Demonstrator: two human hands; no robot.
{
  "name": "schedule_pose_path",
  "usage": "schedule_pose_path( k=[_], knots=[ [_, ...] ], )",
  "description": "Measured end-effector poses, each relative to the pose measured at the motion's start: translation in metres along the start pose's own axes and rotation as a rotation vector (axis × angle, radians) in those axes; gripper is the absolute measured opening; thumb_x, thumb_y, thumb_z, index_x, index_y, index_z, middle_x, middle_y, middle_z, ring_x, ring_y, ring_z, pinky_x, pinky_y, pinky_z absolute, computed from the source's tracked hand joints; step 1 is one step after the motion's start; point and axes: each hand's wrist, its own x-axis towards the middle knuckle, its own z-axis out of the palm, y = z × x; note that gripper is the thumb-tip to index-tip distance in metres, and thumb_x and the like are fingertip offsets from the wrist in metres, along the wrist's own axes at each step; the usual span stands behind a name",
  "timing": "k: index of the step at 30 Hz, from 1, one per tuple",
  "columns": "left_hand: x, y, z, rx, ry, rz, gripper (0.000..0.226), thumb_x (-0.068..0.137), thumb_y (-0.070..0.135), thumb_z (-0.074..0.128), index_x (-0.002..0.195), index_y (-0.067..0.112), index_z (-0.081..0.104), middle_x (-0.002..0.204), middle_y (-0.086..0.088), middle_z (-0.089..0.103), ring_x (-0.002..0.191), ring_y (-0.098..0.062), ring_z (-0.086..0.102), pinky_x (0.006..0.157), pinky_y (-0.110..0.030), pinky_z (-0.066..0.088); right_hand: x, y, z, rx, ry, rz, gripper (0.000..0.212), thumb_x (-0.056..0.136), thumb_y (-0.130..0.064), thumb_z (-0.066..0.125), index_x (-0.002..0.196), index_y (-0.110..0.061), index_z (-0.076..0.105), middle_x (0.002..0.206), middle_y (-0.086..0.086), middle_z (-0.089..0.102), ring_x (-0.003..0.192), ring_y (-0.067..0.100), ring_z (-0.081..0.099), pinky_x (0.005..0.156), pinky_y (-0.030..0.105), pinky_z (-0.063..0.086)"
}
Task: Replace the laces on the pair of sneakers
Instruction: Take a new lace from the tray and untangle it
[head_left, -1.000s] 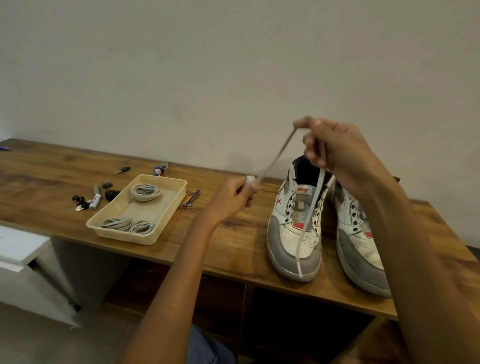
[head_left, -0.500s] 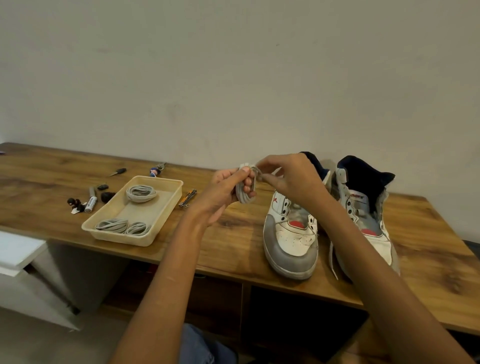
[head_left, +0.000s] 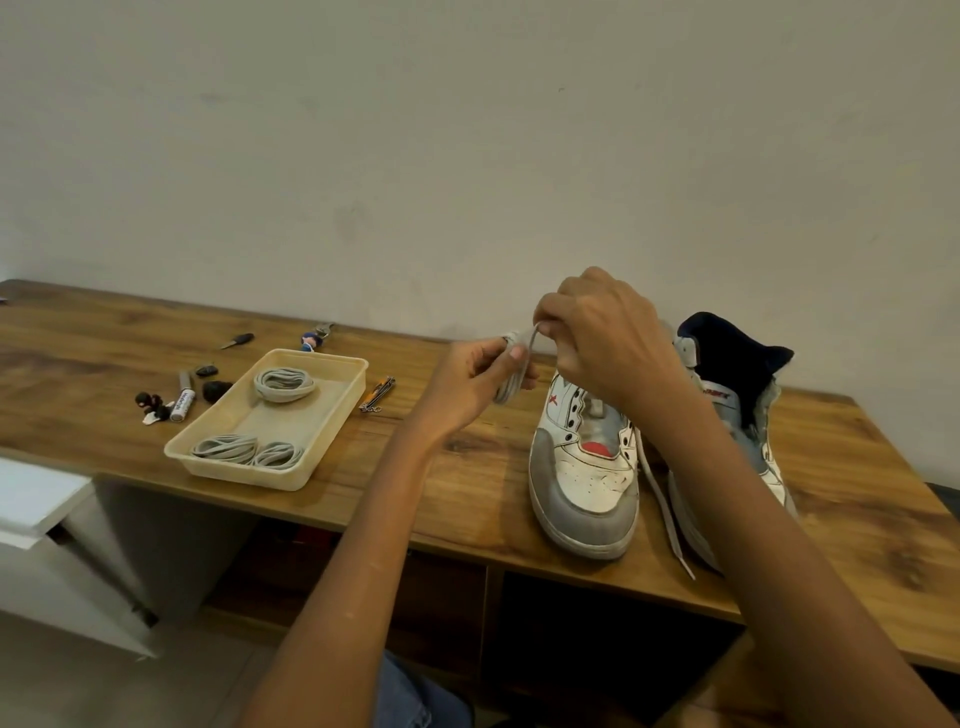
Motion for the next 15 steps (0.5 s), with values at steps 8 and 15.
schedule_pose_path(
  k=[8,15],
  knots=[
    [-0.009,0.011,0.007,-0.083,-0.378,-0.205,0.020,0.088,0.007,0.059,0.104,-0.003,0.064,0.085,-0.006,0.070,0.077,-0.012,0.068,0.075,-0.023,0.056,-0.004,0.011,0.003,0.106,-0.107,0.203,0.018,0.091,-0.026,0.058,0.092,-0.016,0.073,0.083,-0.001,0.067,0.085,0.019,0.058,0.067,0.031,0.040],
    [-0.013,0.020,-0.006,-0.552,-0.465,-0.101,0.017,0.077,0.023,0.074,0.089,0.011,0.073,0.073,0.002,0.068,0.064,-0.007,0.064,0.071,-0.023,0.056,-0.011,0.021,0.019,0.936,-0.102,0.518,0.029,0.087,-0.027,0.063,0.081,0.000,0.070,0.053,0.006,0.057,0.051,0.017,0.052,0.054,0.023,0.043]
  ],
)
